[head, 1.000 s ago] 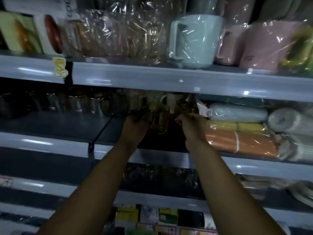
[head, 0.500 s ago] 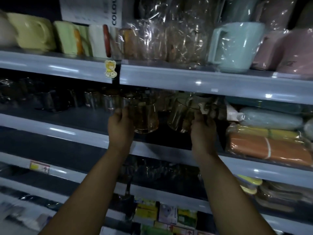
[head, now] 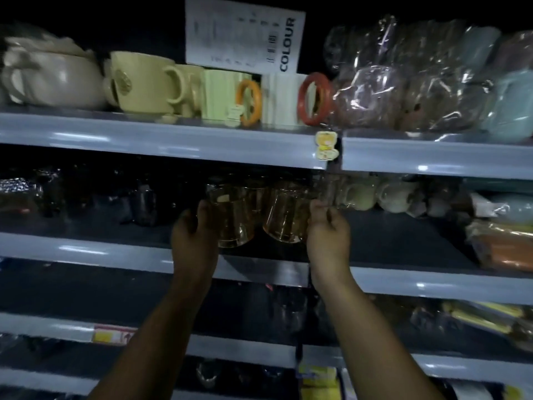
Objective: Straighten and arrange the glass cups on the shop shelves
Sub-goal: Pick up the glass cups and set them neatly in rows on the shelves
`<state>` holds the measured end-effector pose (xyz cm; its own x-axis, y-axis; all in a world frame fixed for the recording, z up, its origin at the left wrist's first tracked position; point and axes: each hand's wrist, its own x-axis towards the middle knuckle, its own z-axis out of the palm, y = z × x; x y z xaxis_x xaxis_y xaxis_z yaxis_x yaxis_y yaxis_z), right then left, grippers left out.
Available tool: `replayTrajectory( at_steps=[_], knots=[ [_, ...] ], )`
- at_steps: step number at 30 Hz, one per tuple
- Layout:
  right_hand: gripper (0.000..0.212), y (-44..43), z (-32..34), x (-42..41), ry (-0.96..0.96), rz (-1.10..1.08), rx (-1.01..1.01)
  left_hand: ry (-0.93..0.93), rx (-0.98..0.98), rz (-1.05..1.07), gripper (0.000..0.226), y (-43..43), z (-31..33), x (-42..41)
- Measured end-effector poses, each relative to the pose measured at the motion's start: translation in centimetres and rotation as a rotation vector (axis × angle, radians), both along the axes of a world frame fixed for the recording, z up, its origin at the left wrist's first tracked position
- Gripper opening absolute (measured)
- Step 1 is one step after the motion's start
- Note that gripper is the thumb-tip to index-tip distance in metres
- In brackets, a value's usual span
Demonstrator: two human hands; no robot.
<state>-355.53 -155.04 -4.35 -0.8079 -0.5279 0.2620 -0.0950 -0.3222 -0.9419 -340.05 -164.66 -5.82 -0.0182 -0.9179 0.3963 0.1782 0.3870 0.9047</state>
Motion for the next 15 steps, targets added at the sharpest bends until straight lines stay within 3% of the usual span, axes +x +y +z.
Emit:
replayTrajectory(
  at_steps=[5, 11, 15],
  knots=[
    [0.037, -3.4, -0.9, 4.0, 0.059, -0.105, 0.103, -0.066, 0.002, -0.034, 0.040, -4.7, -1.0, 3.9],
    [0.039, -5.6, -1.7, 5.5, 0.091, -0.193, 0.179, -0.126, 0.009, -0.140, 0.008, -7.3, -1.1, 4.7],
    [0.036, -5.9, -1.8, 5.0, 0.176, -0.247, 0.237, -0.207, -0.040, -0.229, 0.018, -8.0, -1.6, 4.2]
  ],
)
